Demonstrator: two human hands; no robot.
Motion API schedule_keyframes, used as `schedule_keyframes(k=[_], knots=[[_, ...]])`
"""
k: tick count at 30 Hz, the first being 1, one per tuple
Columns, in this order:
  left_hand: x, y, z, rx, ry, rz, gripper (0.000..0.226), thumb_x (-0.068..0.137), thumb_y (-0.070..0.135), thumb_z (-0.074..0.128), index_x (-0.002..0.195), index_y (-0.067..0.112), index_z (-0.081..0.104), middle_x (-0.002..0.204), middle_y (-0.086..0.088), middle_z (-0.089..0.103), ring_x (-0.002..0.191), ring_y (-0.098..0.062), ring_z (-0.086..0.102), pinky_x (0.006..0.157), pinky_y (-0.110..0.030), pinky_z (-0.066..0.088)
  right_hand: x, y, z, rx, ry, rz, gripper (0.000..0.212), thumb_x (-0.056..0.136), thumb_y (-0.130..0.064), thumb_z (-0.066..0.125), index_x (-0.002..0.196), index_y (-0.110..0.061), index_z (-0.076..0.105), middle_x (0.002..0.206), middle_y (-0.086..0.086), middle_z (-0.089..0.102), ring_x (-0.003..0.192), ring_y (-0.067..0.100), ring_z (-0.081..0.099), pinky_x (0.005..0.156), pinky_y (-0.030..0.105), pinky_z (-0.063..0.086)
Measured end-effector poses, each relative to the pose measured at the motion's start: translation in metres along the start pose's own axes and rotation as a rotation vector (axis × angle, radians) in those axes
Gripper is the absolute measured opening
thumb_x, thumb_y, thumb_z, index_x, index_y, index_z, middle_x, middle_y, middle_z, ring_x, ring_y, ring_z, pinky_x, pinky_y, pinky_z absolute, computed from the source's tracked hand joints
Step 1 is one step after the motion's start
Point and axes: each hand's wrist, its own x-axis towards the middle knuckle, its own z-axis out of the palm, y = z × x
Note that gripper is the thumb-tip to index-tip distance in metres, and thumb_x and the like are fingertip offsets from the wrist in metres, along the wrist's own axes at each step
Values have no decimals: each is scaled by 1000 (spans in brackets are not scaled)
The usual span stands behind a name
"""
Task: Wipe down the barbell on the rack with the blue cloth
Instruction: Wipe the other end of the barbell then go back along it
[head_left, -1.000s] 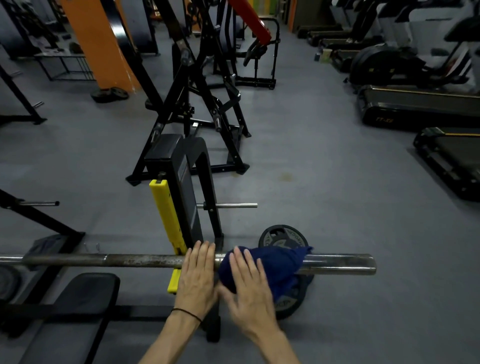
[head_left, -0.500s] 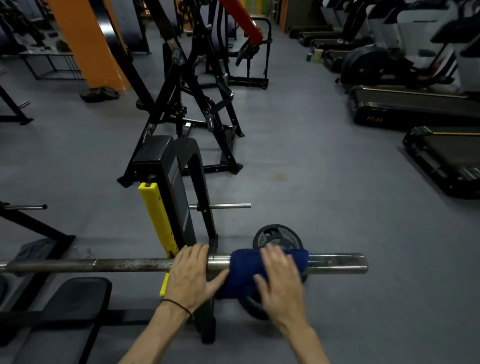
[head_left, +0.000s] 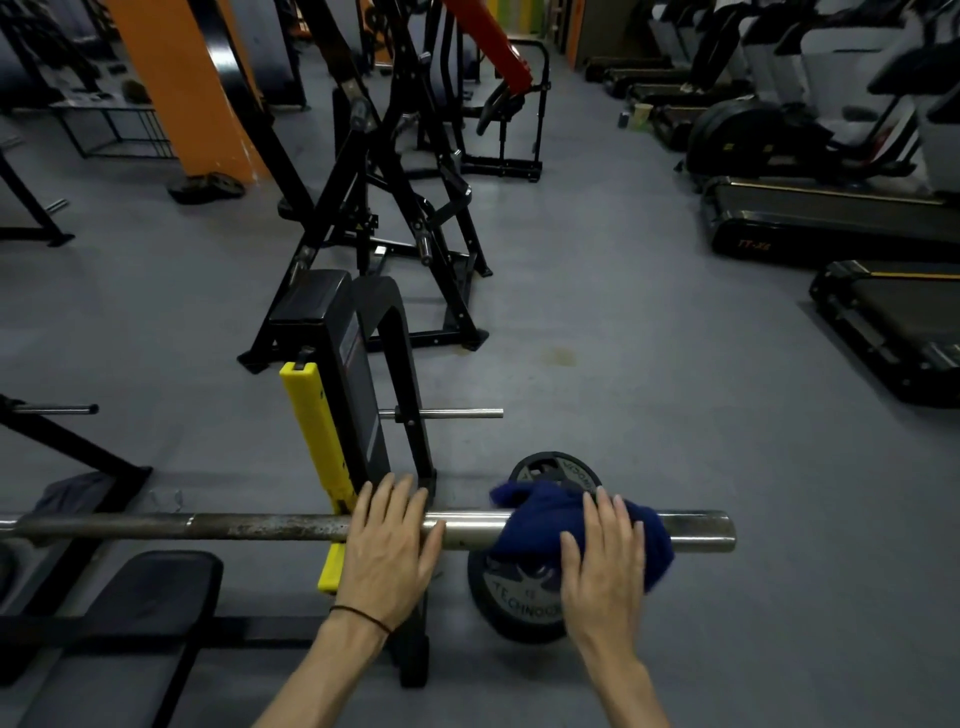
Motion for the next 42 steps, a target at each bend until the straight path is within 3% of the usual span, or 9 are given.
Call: schedule_keyframes(k=[2,7,13,18,24,30,36,40,42], knots=[[-5,9,5,-3,4,44,48,98,40,40,122,8,68,129,-13,64,130,-34,53,117,-54,29,-9,-38,14,57,-20,51,64,107,-49,29,157,-10,34,167,6,26,157,27,17,127,51,8],[-3,10,8,-40,-11,51,48,100,43,39,122,12,68,120,-8,68,125,-31,56,118,-50,27,-13,-43,17,-38,-179,-431,63,106,-47,34,160,-17,30,168,0,25,156,17,18,124,44,16],[-4,11,8,-59,29,46,46,99,40,44,124,11,68,121,-7,68,126,-32,54,116,-53,31,-6,-27,11,21,-22,-31,62,107,-47,29,154,-8,41,165,5,31,154,28,24,126,51,10],[-4,9,11,-88,94,58,44,99,39,45,120,10,70,117,-7,69,124,-33,55,116,-53,32,-10,-25,12,-78,-200,-485,67,103,-46,43,160,-14,29,169,1,22,156,19,20,123,46,20],[-2,19,9,-100,76,-22,43,98,39,44,118,11,70,114,-7,69,122,-32,55,116,-55,32,-8,-16,6,52,7,98,63,107,-45,28,157,-8,33,167,6,26,157,26,15,128,46,3],[-4,15,11,-97,72,1,43,98,38,43,118,11,70,113,-6,69,121,-32,56,117,-54,31,-11,-19,4,-27,-184,-433,62,106,-44,37,160,-14,30,169,-1,22,156,18,19,124,43,16],[-3,20,8,-104,83,-39,41,98,38,44,115,12,71,110,-5,69,119,-31,57,116,-54,32,-12,-23,6,110,-6,97,65,107,-46,30,159,-8,27,169,6,20,158,26,13,127,51,7],[-5,15,12,-95,84,-13,42,99,38,42,115,12,70,109,-6,69,118,-31,57,116,-52,32,-27,-45,12,22,-200,-386,67,107,-50,31,162,-12,22,171,3,16,157,21,13,125,45,12],[-4,14,13,-92,84,-9,42,98,39,42,115,12,70,110,-6,69,118,-31,58,115,-52,33,-16,-5,0,-22,-146,-386,62,106,-42,37,161,-14,28,170,-1,18,156,21,20,125,44,16]])
